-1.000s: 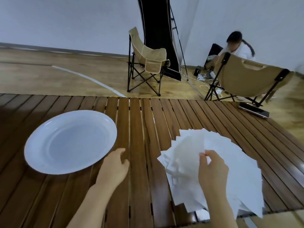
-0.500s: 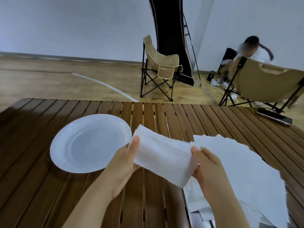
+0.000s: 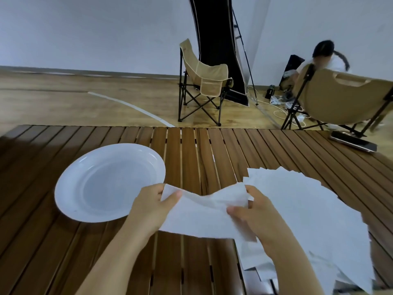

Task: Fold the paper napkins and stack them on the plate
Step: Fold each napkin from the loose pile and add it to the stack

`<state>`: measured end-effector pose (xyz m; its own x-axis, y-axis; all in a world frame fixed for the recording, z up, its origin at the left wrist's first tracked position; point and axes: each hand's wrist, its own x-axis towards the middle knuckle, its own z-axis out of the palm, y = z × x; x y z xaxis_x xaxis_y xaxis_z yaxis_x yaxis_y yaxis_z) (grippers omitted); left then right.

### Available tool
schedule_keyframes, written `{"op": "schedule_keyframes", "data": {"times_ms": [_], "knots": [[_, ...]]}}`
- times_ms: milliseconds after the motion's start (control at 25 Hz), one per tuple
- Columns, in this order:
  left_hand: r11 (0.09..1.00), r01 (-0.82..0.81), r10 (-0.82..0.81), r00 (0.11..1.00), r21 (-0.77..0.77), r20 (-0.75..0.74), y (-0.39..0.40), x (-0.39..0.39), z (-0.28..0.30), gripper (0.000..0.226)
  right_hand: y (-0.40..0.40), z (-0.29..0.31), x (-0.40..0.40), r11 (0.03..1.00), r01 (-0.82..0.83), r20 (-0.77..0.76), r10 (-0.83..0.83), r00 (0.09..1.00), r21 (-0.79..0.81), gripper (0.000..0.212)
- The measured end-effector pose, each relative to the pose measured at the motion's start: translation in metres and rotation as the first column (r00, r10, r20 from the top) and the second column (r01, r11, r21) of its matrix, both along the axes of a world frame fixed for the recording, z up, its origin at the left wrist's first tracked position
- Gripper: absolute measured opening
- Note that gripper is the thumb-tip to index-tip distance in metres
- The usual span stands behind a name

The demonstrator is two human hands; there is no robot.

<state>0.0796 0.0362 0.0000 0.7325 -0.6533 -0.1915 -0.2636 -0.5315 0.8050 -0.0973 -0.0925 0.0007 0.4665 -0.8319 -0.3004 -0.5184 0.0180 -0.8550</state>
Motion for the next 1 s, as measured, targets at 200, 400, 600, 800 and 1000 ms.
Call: {"op": "schedule_keyframes", "data": {"times_ms": [200,400,600,800,1000], "knots": [[0.973,-0.056,0.105,0.971,-0.225,0.213,0.001,0.004,0.01,0.054,-0.004,0.014,0.0,0.958,0.175,0.231,-0.121,0.965,-0.228,0.056],[0.984,0.047,0.038,0.883,-0.17,0.467,0.009,0.017,0.008,0.027,-0.001,0.017,0.005,0.925,0.043,0.111,-0.001,0.994,-0.379,0.013],[0.993,0.061,-0.012,0.903,-0.101,0.429,0.016,0.025,0.009,0.018,-0.001,0.017,0.004,0.945,0.041,0.115,-0.004,0.993,-0.326,0.011],[0.979,0.035,-0.107,0.925,0.199,0.364,0.013,0.026,-0.01,0.02,-0.007,-0.016,0.02,0.971,-0.036,-0.095,0.014,0.995,-0.236,0.011],[0.942,0.023,-0.122,0.952,0.334,0.28,0.001,0.017,-0.02,0.035,-0.011,-0.049,0.035,0.943,-0.104,-0.348,-0.013,0.937,-0.315,0.017]]}}
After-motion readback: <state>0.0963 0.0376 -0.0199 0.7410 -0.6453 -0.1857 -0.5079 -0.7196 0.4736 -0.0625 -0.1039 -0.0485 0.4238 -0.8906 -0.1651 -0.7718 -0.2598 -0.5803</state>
